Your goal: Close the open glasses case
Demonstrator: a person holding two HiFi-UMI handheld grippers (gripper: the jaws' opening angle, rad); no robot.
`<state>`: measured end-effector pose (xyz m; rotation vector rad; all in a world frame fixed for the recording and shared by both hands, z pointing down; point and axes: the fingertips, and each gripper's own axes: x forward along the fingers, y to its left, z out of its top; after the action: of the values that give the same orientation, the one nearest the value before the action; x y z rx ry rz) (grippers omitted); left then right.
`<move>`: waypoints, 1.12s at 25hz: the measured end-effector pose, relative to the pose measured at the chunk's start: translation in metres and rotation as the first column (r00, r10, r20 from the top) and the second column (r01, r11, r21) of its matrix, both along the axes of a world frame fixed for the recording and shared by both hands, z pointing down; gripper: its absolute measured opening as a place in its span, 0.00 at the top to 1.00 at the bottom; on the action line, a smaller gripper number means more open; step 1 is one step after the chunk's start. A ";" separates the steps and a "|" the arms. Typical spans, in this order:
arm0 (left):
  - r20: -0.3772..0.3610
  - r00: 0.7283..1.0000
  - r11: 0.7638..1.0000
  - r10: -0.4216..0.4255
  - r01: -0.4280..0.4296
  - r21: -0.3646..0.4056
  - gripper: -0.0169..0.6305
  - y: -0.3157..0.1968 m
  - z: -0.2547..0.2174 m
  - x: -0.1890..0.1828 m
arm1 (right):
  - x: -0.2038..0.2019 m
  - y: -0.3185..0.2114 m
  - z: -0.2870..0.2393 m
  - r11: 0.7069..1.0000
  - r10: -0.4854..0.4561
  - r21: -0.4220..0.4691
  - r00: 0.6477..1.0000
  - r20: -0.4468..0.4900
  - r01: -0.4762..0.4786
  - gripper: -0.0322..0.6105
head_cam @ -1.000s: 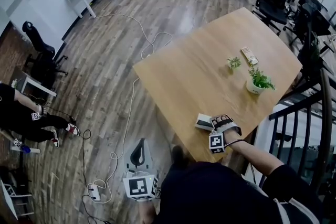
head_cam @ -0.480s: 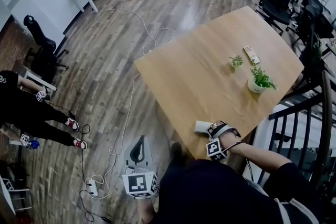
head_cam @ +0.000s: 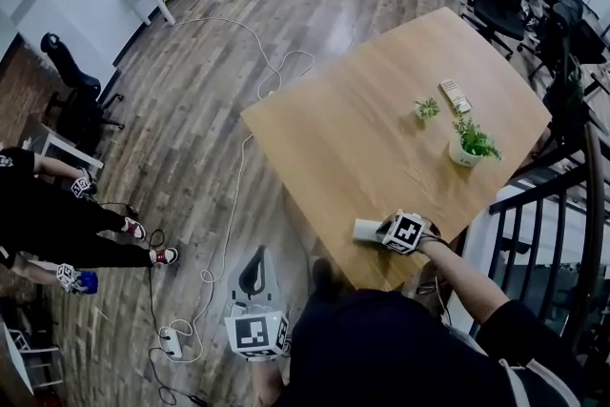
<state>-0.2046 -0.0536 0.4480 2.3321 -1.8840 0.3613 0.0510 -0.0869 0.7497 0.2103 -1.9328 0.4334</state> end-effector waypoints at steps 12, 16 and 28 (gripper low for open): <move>-0.009 0.999 0.999 0.053 -0.053 -0.011 0.98 -0.007 0.009 0.023 | -0.013 0.006 0.005 0.882 0.035 0.463 0.969 -0.244 0.085 0.93; -0.015 0.994 0.994 0.107 -0.108 -0.018 0.98 -0.010 0.013 0.040 | -0.006 0.012 -0.001 0.873 0.239 0.408 0.963 0.121 -0.268 0.93; -0.022 0.988 0.984 0.156 -0.157 -0.081 0.98 -0.017 0.031 0.056 | 0.074 0.063 -0.074 0.644 0.628 0.098 0.597 0.499 -0.759 0.93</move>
<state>-0.1484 -0.0705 0.4786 2.4269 -1.6500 0.4266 0.1250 -0.0237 0.6755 1.2236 -2.2894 0.7490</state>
